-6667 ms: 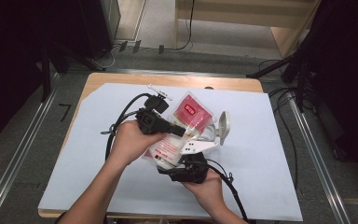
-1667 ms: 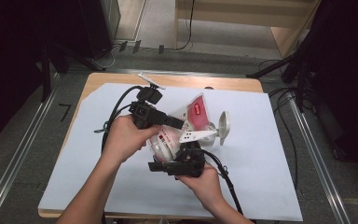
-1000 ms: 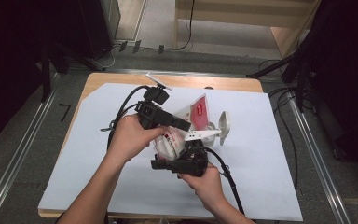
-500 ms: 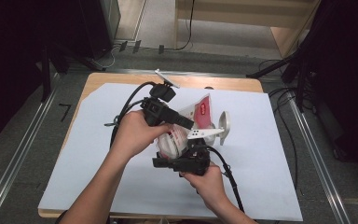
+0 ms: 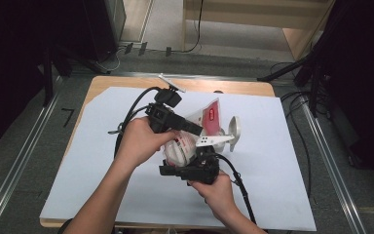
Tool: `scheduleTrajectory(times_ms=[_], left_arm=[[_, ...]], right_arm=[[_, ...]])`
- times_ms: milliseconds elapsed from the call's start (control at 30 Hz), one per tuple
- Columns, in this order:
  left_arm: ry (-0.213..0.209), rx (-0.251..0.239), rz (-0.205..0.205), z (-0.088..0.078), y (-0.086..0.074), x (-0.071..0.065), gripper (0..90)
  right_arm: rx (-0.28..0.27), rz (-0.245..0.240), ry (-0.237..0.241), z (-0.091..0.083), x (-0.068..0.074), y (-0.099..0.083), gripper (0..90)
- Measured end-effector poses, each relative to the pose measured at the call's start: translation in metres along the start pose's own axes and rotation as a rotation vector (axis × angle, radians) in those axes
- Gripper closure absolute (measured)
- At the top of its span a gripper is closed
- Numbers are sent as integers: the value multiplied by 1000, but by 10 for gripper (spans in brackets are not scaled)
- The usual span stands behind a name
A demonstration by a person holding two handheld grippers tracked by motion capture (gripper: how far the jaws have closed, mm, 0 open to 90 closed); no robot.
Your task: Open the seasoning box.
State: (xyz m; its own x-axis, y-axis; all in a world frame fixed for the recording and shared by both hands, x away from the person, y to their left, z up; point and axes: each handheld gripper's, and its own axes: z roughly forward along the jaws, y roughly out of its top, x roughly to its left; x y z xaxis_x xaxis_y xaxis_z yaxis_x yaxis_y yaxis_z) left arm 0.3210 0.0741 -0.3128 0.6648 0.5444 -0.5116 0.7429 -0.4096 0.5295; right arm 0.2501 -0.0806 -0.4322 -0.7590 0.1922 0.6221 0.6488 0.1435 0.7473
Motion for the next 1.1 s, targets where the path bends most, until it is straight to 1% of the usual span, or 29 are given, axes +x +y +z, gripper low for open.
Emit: scheduleTrajectory(times_ms=[33,133,167,300,367,400,433,500,567,633,700,733,767,833,1000,1033,1067,1100], left_arm=[[-7,-1,-7,0,0,1,629],[10,1,3,0,0,-1,637],[22,1,9,0,1,-2,637],[47,-2,6,0,2,-5,643],[64,-1,4,0,2,-6,668],[74,6,8,0,2,-7,690],[87,12,19,-1,2,-8,705],[93,14,22,-1,3,-8,720],[90,14,11,-2,3,-8,727],[78,6,13,-2,3,-7,725],[52,2,13,-4,3,-5,694],[34,-6,2,-4,3,-3,684],[22,-3,4,-5,3,-2,674],[9,-9,-6,-5,3,0,663],[-9,3,-3,-6,3,2,663],[-8,9,1,-6,4,3,660],[-16,16,-1,-5,5,3,661],[-12,32,6,-5,6,4,661]], right_arm=[[-1,7,6,0,0,0,635],[-8,20,25,1,-3,-1,639],[-8,23,32,1,-3,-1,639],[-16,27,56,1,-6,0,640],[-13,25,49,2,-5,1,636],[-6,22,37,3,-5,1,634],[1,25,36,4,-4,2,632],[0,15,26,5,-4,1,632],[1,11,23,6,-4,2,632],[4,6,20,6,-3,2,635],[0,-2,21,5,-3,2,637],[-3,-1,24,5,-2,2,638],[-6,-3,23,5,-1,2,639],[-6,-7,22,5,-1,2,640],[8,-22,12,5,-1,1,641],[8,-23,16,5,-1,0,641],[12,-19,19,5,-1,0,642],[13,-18,21,5,-2,-1,642]])
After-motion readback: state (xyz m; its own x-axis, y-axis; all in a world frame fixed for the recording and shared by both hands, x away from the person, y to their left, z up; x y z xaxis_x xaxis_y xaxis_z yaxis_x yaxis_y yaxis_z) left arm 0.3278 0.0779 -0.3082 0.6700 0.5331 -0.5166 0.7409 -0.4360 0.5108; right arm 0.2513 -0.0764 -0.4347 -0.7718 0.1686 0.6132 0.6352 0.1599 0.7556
